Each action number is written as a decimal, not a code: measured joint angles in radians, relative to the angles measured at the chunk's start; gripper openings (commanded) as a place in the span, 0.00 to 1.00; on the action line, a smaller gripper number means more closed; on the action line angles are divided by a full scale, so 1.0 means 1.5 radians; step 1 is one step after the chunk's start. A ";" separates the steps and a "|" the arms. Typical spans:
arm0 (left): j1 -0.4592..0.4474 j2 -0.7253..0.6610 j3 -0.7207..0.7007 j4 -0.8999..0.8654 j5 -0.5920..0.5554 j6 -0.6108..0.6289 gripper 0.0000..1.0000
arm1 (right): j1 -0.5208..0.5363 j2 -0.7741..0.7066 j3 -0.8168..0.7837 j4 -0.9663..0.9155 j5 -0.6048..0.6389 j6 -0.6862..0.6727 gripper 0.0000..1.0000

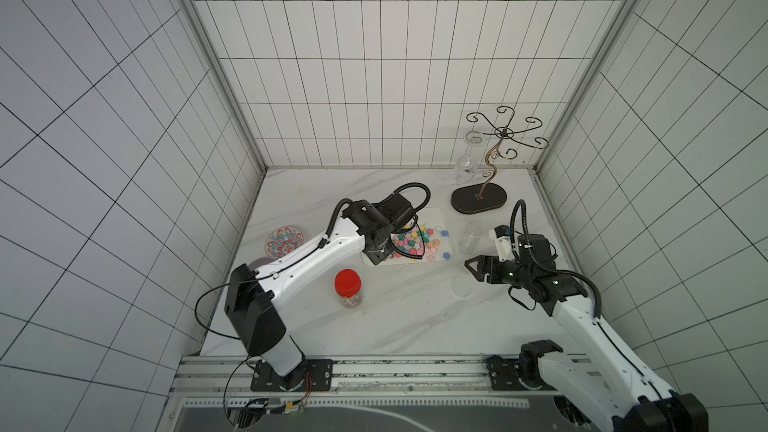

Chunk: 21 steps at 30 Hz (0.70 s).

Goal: Pour the candies out of the jar
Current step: 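Pour the candies out of the jar onto the tray.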

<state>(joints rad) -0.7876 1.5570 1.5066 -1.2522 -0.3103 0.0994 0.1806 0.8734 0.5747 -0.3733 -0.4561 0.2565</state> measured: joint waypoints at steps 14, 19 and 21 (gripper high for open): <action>0.052 -0.243 -0.268 0.316 0.365 0.136 0.52 | 0.010 0.156 0.358 -0.097 -0.217 -0.049 0.65; 0.052 -0.260 -0.315 0.377 0.458 0.156 0.52 | 0.034 0.199 0.476 -0.133 -0.255 -0.070 0.63; 0.052 -0.262 -0.323 0.394 0.480 0.160 0.52 | 0.047 0.213 0.492 -0.141 -0.272 -0.075 0.61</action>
<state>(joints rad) -0.7094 1.1633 1.0214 -0.6609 0.4095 0.3393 0.2508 1.1927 1.3132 -0.5842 -0.8639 0.1448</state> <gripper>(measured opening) 0.609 0.629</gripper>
